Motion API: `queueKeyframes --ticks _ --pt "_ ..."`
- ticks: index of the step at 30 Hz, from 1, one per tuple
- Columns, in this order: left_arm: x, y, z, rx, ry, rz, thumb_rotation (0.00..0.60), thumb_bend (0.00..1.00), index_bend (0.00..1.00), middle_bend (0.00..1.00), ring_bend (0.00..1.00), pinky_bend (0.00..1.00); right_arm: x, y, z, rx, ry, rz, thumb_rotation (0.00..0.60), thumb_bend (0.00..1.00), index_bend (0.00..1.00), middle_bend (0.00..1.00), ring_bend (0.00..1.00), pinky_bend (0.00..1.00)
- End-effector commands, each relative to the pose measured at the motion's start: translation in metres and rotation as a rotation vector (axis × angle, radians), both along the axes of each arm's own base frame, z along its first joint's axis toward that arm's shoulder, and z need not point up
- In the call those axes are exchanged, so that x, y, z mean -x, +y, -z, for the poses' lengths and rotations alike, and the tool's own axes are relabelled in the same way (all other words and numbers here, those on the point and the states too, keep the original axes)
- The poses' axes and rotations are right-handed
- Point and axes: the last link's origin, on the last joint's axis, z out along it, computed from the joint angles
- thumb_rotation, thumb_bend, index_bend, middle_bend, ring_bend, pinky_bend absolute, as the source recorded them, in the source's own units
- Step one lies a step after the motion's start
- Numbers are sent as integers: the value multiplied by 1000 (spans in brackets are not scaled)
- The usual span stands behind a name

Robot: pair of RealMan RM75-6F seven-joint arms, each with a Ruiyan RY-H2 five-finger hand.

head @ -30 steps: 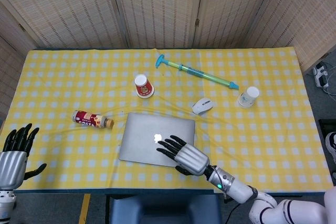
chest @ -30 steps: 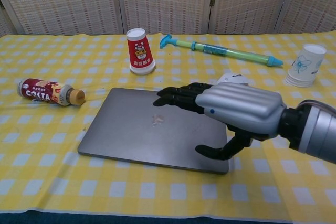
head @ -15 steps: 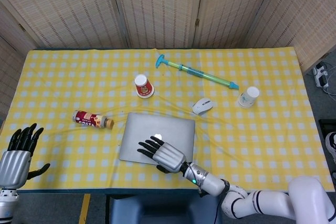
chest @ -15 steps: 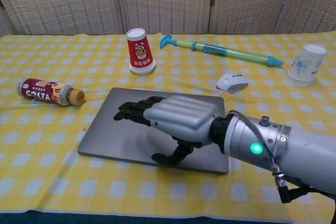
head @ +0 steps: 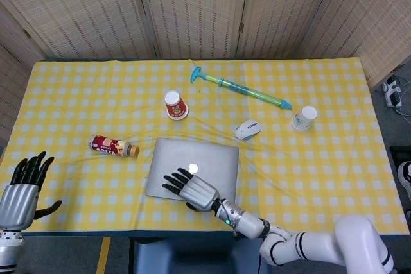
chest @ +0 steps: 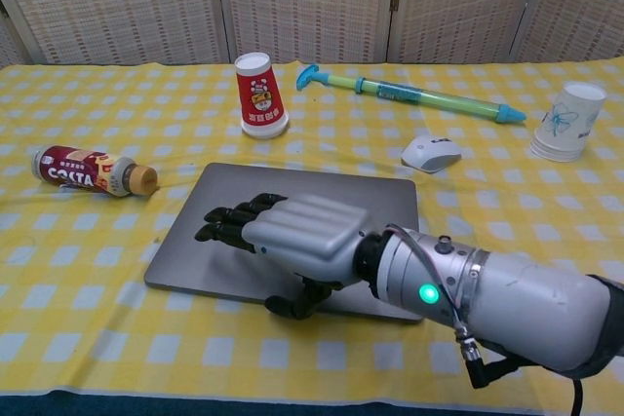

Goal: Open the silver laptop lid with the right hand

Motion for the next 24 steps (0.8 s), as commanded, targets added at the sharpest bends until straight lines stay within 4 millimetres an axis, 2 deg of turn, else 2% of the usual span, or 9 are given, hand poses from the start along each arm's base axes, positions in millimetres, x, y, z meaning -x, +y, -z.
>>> queueKeyframes --ticks 1,24 --pt "0 0 1 3 -2 2 600 133 0 0 0 0 0 0 2 2 4 -2 600 449 0 0 0 0" --pt "3 1 1 7 -4 -8 600 133 0 0 0 0 -4 -4 19 21 42 -26 600 449 0 0 0 0"
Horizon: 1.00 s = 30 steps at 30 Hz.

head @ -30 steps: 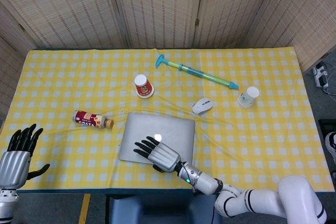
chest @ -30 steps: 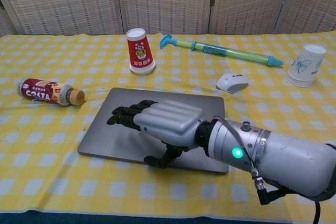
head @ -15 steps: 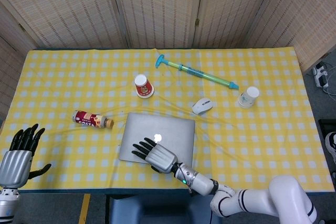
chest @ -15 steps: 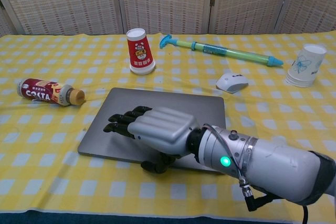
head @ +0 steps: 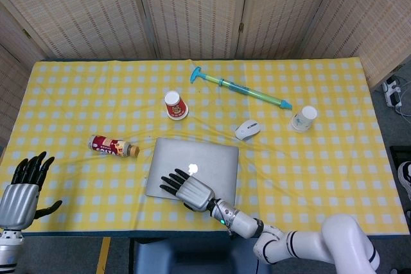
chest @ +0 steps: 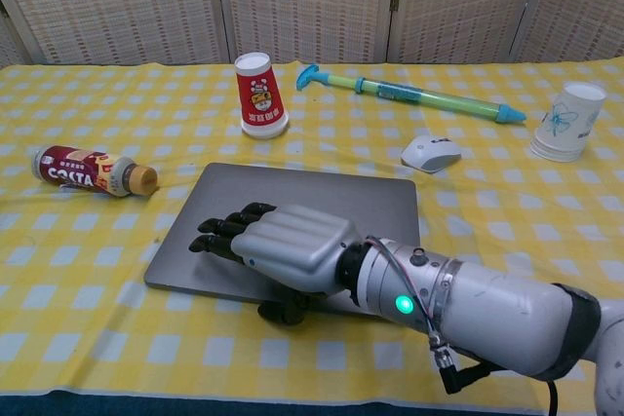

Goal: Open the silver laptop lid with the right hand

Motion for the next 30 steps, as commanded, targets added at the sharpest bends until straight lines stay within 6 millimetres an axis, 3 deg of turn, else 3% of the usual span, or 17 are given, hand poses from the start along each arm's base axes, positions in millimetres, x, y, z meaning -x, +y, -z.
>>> queueKeyframes --ticks 1,30 --pt "0 0 0 0 -3 -2 600 133 0 0 0 0 0 -1 1 3 3 0 600 449 0 0 0 0" --pt "4 0 1 0 -5 -10 600 133 0 0 0 0 2 -14 -5 54 13 7 600 449 0 0 0 0"
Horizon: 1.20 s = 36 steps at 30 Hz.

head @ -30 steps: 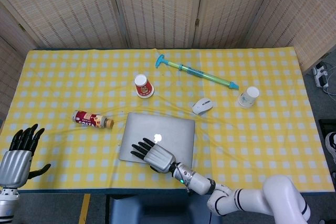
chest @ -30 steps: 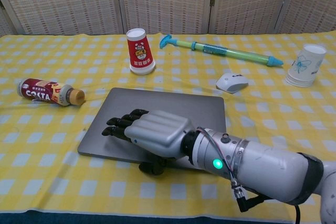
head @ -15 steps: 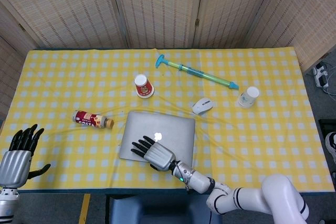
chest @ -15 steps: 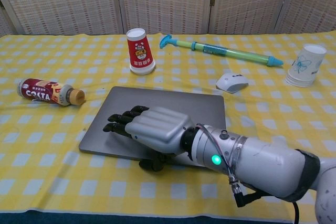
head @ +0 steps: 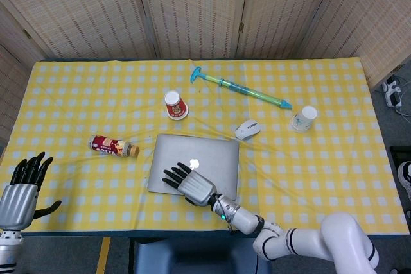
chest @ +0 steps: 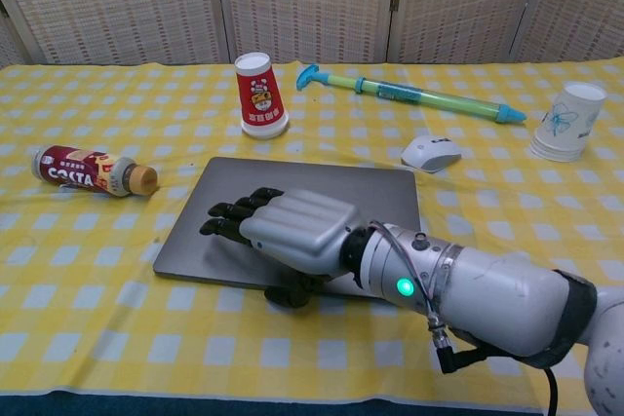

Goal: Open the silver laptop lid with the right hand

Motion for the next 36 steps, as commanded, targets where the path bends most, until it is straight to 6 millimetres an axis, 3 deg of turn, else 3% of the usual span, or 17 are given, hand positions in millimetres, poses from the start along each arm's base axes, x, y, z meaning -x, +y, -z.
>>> queueKeyframes --ticks 1,20,27,30,36 --pt "0 0 0 1 -1 -1 600 133 0 0 0 0 0 -1 0 5 2 2 600 450 0 0 0 0" --pt "4 1 1 -2 -12 3 600 133 0 0 0 0 -2 -11 0 50 -4 -8 600 596 0 0 0 0" --pt "-8 10 19 125 -44 101 600 147 0 5 0 0 -7 -18 -11 97 1 -34 600 602 0 0 0 0" --pt "-13 16 29 195 -38 149 600 259 26 45 12 0 -9 -20 -16 115 2 -38 600 602 0 0 0 0" --pt "-23 26 56 344 -64 251 600 539 186 172 111 0 -14 -24 -26 152 5 -49 600 602 0 0 0 0"
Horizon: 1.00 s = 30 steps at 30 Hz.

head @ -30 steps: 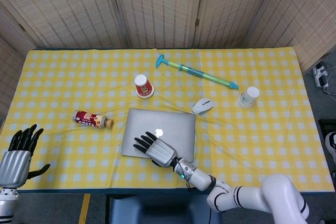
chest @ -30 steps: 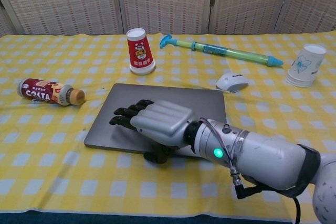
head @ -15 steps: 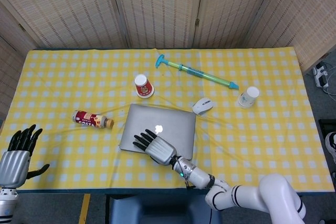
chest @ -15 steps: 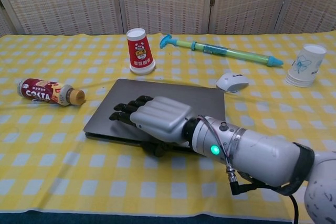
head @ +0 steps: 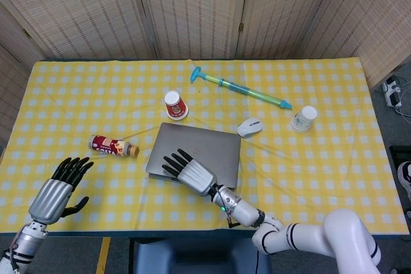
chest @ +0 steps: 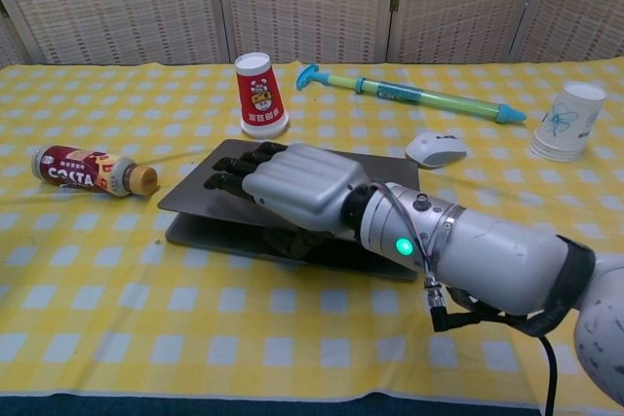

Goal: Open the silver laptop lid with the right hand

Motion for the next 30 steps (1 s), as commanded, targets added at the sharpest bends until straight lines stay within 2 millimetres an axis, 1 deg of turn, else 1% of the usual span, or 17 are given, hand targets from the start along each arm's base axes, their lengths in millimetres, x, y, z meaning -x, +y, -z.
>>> queueKeyframes --ticks 1,5,9,11,14,18,21,30 --pt "-4 5 21 111 -1 52 600 575 183 179 118 0 -3 -3 -6 20 -1 -3 600 603 0 0 0 0" --pt "-7 9 37 177 1 76 600 676 165 185 128 0 -6 -5 -12 41 3 -9 600 604 0 0 0 0" --pt "-10 13 54 250 24 94 600 732 122 185 123 0 -8 -6 -17 56 6 -15 600 605 0 0 0 0" --pt "-13 16 60 271 34 104 600 738 94 177 105 0 -8 -7 -19 61 6 -14 600 604 0 0 0 0" --pt "-19 21 67 293 40 116 600 741 62 139 69 0 -9 -8 -22 67 7 -13 600 604 0 0 0 0" --pt "-31 32 84 352 41 111 600 749 37 102 42 0 -11 -9 -24 74 4 -12 600 605 0 0 0 0" --pt "-38 39 94 367 48 115 600 752 29 88 32 0 -11 -9 -24 75 10 -13 600 606 0 0 0 0" --pt "-61 55 114 401 63 132 600 756 20 79 19 0 -10 -9 -24 80 23 -14 600 605 0 0 0 0"
